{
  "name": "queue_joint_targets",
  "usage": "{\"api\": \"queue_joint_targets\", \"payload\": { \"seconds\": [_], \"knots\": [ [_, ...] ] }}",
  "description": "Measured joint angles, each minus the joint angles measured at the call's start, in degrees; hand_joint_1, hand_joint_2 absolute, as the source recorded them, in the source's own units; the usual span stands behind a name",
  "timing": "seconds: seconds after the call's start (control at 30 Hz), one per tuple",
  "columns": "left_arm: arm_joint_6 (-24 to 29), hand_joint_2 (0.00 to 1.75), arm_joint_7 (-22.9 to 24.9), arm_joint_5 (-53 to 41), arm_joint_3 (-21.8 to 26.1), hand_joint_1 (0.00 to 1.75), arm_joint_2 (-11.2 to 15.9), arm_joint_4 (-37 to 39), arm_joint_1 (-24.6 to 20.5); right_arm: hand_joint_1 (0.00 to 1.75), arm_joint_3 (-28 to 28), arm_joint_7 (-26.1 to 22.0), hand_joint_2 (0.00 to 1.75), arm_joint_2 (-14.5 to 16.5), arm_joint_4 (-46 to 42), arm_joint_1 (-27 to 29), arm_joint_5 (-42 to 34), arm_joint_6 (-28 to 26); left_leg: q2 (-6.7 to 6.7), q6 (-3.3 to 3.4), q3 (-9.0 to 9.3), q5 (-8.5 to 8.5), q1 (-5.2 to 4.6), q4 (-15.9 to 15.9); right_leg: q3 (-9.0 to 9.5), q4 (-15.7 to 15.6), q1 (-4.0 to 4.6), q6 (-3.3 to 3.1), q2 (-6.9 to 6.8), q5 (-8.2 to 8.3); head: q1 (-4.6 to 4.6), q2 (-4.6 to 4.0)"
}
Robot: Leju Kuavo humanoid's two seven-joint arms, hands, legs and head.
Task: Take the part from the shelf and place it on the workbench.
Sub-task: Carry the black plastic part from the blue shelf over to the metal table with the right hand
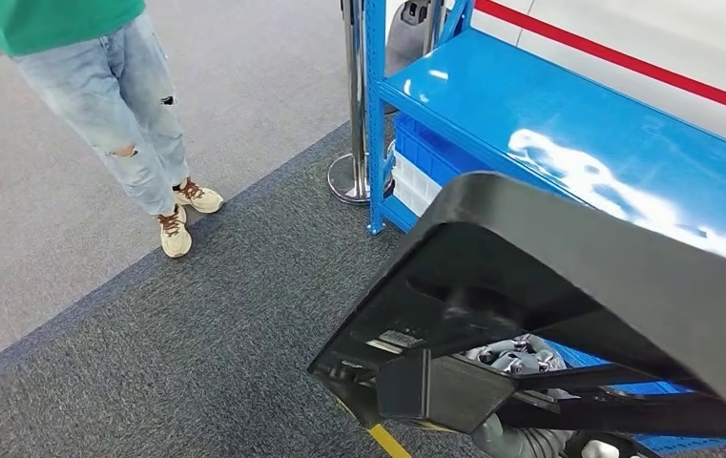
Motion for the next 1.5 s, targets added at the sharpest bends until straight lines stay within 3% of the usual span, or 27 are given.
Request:
{"api": "queue_joint_targets", "payload": {
  "seconds": [0.07, 0.17, 0.23, 0.3, 0.33, 0.4, 0.47, 0.5, 0.57, 0.6, 0.63, 0.67, 0.73, 0.8, 0.87, 0.9, 0.97, 1.03, 1.1, 1.17, 1.2, 1.27, 1.3, 1.37, 1.4, 1.43, 1.5],
  "knots": [
    [0.2, 1.75, 0.2, -0.3, 0.0, 0.00, 0.2, 0.0, -0.2, 1.64, 0.4, 0.0, 1.75, 0.1, 1.0, -0.5, -0.9, 1.1, 1.49, 0.88, 1.77, 0.73, -0.70, -3.8, 0.19, -0.1, 0.15, 0.41, -1.04, -0.13, 0.01, 0.00],
    [0.4, 1.75, 0.3, -0.6, 0.3, 0.00, 0.3, 0.0, -0.2, 1.64, 0.8, 0.1, 1.75, 0.2, 2.6, -1.2, -1.6, 2.3, -0.19, 1.62, 2.08, 1.20, -0.82, -4.8, 0.73, -0.4, 0.16, 1.24, -1.93, -0.43, 0.03, 0.00],
    [0.5, 1.75, 0.3, -0.7, 0.4, 0.00, 0.2, 0.0, -0.2, 1.64, 0.9, 0.0, 1.75, 0.3, 3.3, -1.5, -1.8, 2.6, -1.43, 2.19, 2.74, 1.90, -0.42, -6.0, -0.15, 2.3, 0.08, 1.59, 0.52, -2.49, 0.09, 0.00],
    [0.6, 1.75, 0.2, -0.8, 0.5, 0.00, 0.1, 0.0, -0.4, 1.64, 1.2, 0.0, 1.75, 0.5, 4.3, -1.6, -1.9, 3.3, -2.74, 2.49, 2.77, 2.20, -0.20, -6.2, -3.29, 8.9, -0.05, 1.61, 3.49, -5.92, 0.16, 0.00],
    [0.7, 1.75, 0.1, -0.8, 0.5, 0.00, 0.0, 0.0, -0.5, 1.64, 1.5, 0.0, 1.75, 0.7, 5.0, -1.7, -1.9, 3.9, -3.47, 2.53, 2.66, 2.20, -0.20, -6.1, -4.90, 12.0, -0.06, 1.67, 4.05, -6.98, 0.17, 0.00],
    [0.8, 1.75, -0.3, -0.8, 0.7, 0.00, -0.3, 0.0, -0.6, 1.64, 2.2, 0.1, 1.75, 1.6, 6.6, -2.2, -1.8, 5.3, -5.12, 2.32, 2.45, 2.02, -0.13, -5.5, -6.03, 13.4, -0.18, 1.89, 4.36, -5.90, 0.18, 0.00],
    [0.8, 1.75, -1.1, -1.0, 1.0, 0.00, -0.5, 0.0, -0.4, 1.64, 3.4, 0.1, 1.75, 2.8, 8.4, -3.7, -1.8, 6.3, -6.60, 1.82, 2.19, 1.52, 0.10, -4.5, -3.90, 8.0, -0.56, 2.12, 5.10, -1.93, 0.17, 0.00],
    [0.8, 1.75, -1.6, -1.1, 1.2, 0.00, -0.6, 0.0, -0.3, 1.64, 4.1, 0.1, 1.75, 3.6, 9.3, -4.6, -1.8, 6.6, -7.23, 1.46, 1.88, 1.22, 0.16, -3.8, -2.72, 5.2, -0.79, 2.23, 6.44, -0.69, 0.18, 0.00],
    [0.8, 1.75, -2.1, -1.3, 1.5, 0.00, -0.6, 0.0, -0.4, 1.64, 5.4, 0.1, 1.75, 4.9, 10.7, -6.2, -2.2, 6.8, -8.35, 0.75, 0.93, 0.87, 0.26, -2.6, -1.71, 2.4, -1.00, 2.00, 8.62, -0.11, 0.20, 0.00],
    [0.8, 1.75, -2.2, -1.4, 1.7, 0.00, -0.5, 0.0, -0.4, 1.64, 5.9, 0.1, 1.75, 5.4, 11.2, -6.8, -2.3, 6.7, -8.94, 0.40, 0.48, 0.93, 0.34, -2.4, -1.83, 2.4, -0.88, 1.68, 9.03, -0.31, 0.23, 0.00],
    [0.8, 1.75, -2.3, -1.5, 1.8, 0.00, -0.5, 0.0, -0.4, 1.64, 6.2, 0.1, 1.75, 5.9, 11.5, -7.3, -2.5, 6.7, -9.50, 0.10, 0.15, 1.03, 0.48, -2.3, -1.92, 2.3, -0.80, 1.24, 8.49, -0.23, 0.25, 0.00],
    [0.8, 1.75, -2.3, -1.6, 1.9, 0.00, -0.4, 0.0, -0.2, 1.64, 6.5, 0.1, 1.75, 6.2, 11.7, -7.9, -2.6, 6.5, -9.59, -0.18, -0.04, 1.07, 0.60, -2.3, -1.89, 2.2, -0.74, 0.83, 7.78, -0.17, 0.26, 0.00],
    [0.7, 1.75, -2.2, -1.8, 2.1, 0.00, -0.3, 0.0, -0.1, 1.64, 6.7, 0.1, 1.75, 6.9, 12.1, -8.7, -2.9, 6.3, -7.24, -0.70, -1.15, -0.11, 0.45, -0.1, -1.66, 2.0, -0.76, 0.13, 6.41, -0.06, -0.07, 0.00],
    [0.6, 1.75, -2.2, -2.0, 2.3, 0.00, -0.1, 0.0, -0.3, 1.64, 6.8, 0.0, 1.75, 7.2, 12.2, -9.0, -3.4, 6.1, -3.84, -1.08, -4.24, -3.32, 0.36, 6.3, -1.51, 1.8, -0.49, -0.30, 4.84, -0.14, -0.42, 0.00],
    [0.3, 1.75, -2.2, -2.1, 2.3, 0.00, 0.0, 0.0, -0.6, 1.64, 6.8, 0.0, 1.75, 7.3, 12.2, -9.0, -3.6, 5.8, -2.78, -1.13, -7.54, -5.69, 0.48, 12.8, -1.46, 1.8, -0.10, -0.58, 3.14, -0.30, -0.43, 0.00],
    [0.2, 1.75, -2.1, -2.1, 2.4, 0.00, 0.0, 0.0, -0.5, 1.64, 6.8, 0.0, 1.75, 7.3, 12.2, -9.1, -3.7, 5.7, -2.67, -0.97, -7.95, -5.46, 0.47, 13.7, -1.40, 1.8, 0.08, -0.68, 2.37, -0.40, -0.43, 0.00],
    [0.1, 1.75, -2.1, -2.2, 2.4, 0.00, 0.1, 0.0, -0.4, 1.64, 6.8, 0.0, 1.75, 7.4, 12.2, -9.2, -3.7, 5.5, -2.21, -0.18, -5.35, -2.27, 0.19, 8.6, -1.14, 1.8, 0.41, -0.81, 1.03, -0.61, -0.43, 0.00],
    [0.0, 1.75, -2.1, -2.2, 2.6, 0.00, 0.5, 0.0, -0.5, 1.64, 6.8, 0.0, 1.75, 7.6, 12.2, -9.4, -3.8, 5.5, 0.08, 1.06, -1.37, 0.43, -0.76, 0.8, -0.79, 1.7, 0.63, -0.76, -0.17, -0.83, -0.41, 0.00],
    [-0.1, 1.75, -2.0, -2.1, 2.9, 0.00, 0.8, 0.0, -0.7, 1.64, 6.8, 0.0, 1.75, 7.7, 12.2, -9.4, -4.1, 5.5, 1.42, 1.97, 0.16, 0.91, -1.64, -2.5, -0.54, 1.4, 0.62, -0.46, -1.31, -0.94, -0.42, 0.00],
    [-0.1, 1.75, -2.0, -1.9, 3.2, 0.00, 1.1, 0.0, -0.6, 1.64, 6.7, 0.0, 1.75, 7.7, 12.0, -9.4, -4.5, 5.6, 0.25, 2.45, 0.53, 1.38, -1.67, -3.6, -0.13, 0.9, 0.57, 0.00, -2.20, -1.01, -0.44, 0.00],
    [-0.1, 1.75, -2.1, -1.8, 3.4, 0.00, 1.1, -0.1, -0.5, 1.64, 6.6, 0.0, 1.75, 7.7, 11.9, -9.3, -4.6, 5.8, -0.36, 2.57, 1.09, 1.80, -1.48, -4.6, 0.08, 1.0, 0.53, 0.24, -1.48, -1.23, -0.40, 0.00],
    [0.2, 1.75, -2.1, -1.5, 3.8, 0.00, 1.0, -0.1, -0.5, 1.64, 6.1, 0.0, 1.75, 7.6, 11.5, -9.1, -5.1, 6.5, -1.56, 2.90, 2.30, 2.70, -0.97, -6.4, -0.93, 3.8, 0.46, 0.61, 1.56, -3.06, -0.34, 0.00],
    [0.4, 1.75, -2.2, -1.3, 4.0, 0.00, 0.9, -0.1, -0.6, 1.64, 5.8, -0.1, 1.75, 7.6, 11.3, -8.9, -5.3, 6.9, -2.17, 2.96, 2.50, 2.86, -0.92, -6.7, -2.43, 6.9, 0.35, 0.75, 3.27, -4.57, -0.29, 0.00],
    [0.9, 1.75, -2.2, -1.0, 4.5, 0.00, 0.5, -0.1, -0.8, 1.64, 5.3, -0.1, 1.75, 7.6, 11.1, -8.4, -5.7, 7.6, -3.59, 3.02, 2.47, 2.85, -0.82, -6.5, -6.13, 13.4, 0.22, 1.06, 4.44, -7.01, -0.22, 0.00],
    [1.1, 1.75, -2.2, -0.9, 4.8, 0.00, 0.3, -0.1, -0.8, 1.64, 5.0, 0.0, 1.75, 7.5, 11.1, -8.1, -5.8, 7.8, -4.38, 2.90, 2.44, 2.74, -0.74, -6.3, -7.17, 14.8, 0.10, 1.28, 4.55, -6.83, -0.24, 0.00],
    [1.3, 1.75, -2.2, -0.8, 5.0, 0.00, 0.2, -0.1, -0.7, 1.64, 4.9, 0.0, 1.75, 7.5, 11.1, -8.0, -5.8, 7.9, -5.18, 2.69, 2.42, 2.56, -0.60, -6.0, -7.17, 14.1, -0.08, 1.52, 4.62, -5.50, -0.23, 0.00],
    [1.7, 1.75, -2.2, -0.9, 5.3, 0.00, -0.1, -0.1, -0.6, 1.64, 4.6, 0.0, 1.75, 7.5, 11.0, -7.9, -5.9, 8.2, -6.75, 2.02, 2.20, 1.90, -0.14, -4.8, -4.59, 7.9, -0.67, 2.17, 5.84, -1.44, -0.23, 0.00]
  ]
}}
